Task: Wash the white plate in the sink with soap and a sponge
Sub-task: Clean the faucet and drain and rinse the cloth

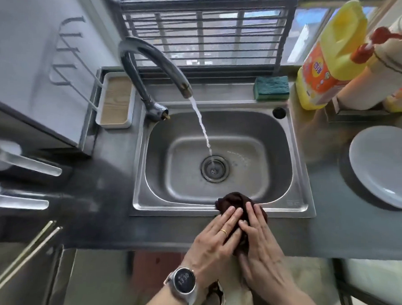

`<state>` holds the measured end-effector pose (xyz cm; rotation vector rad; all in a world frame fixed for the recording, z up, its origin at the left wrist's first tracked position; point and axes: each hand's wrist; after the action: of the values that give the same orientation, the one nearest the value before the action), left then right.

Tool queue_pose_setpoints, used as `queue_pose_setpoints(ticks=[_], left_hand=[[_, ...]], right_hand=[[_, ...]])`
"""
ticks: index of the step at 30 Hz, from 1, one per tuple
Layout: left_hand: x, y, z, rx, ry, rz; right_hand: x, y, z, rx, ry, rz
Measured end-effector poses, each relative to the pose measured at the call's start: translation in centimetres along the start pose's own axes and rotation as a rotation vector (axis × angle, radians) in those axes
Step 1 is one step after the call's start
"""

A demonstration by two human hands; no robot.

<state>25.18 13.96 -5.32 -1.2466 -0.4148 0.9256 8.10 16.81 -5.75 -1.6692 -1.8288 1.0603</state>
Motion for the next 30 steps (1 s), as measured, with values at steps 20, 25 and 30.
queue_pose_setpoints(ticks=[20, 25, 30], left_hand=[[4.0, -7.7, -24.6, -0.194, -0.779, 0.194], [-1.1, -8.0, -28.4, -0.114, -0.734, 0.142], [5.2, -9.3, -20.6, -0.047, -0.675, 0.128]], right_hand=[[-23.5, 19.6, -16.2, 0.195, -0.344, -0.195], [-28.8, 20.0, -14.1, 0.242, -0.256, -0.132], [-19.8, 16.9, -15.3, 0.071, -0.196, -0.144]])
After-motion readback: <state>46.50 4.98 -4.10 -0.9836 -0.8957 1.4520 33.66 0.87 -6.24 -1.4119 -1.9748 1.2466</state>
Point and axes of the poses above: each hand's wrist, its own x-axis away from the middle knuckle, its own y-axis out of the palm, z = x × y, and after that the axes turned 9 degrees about z, right-handed
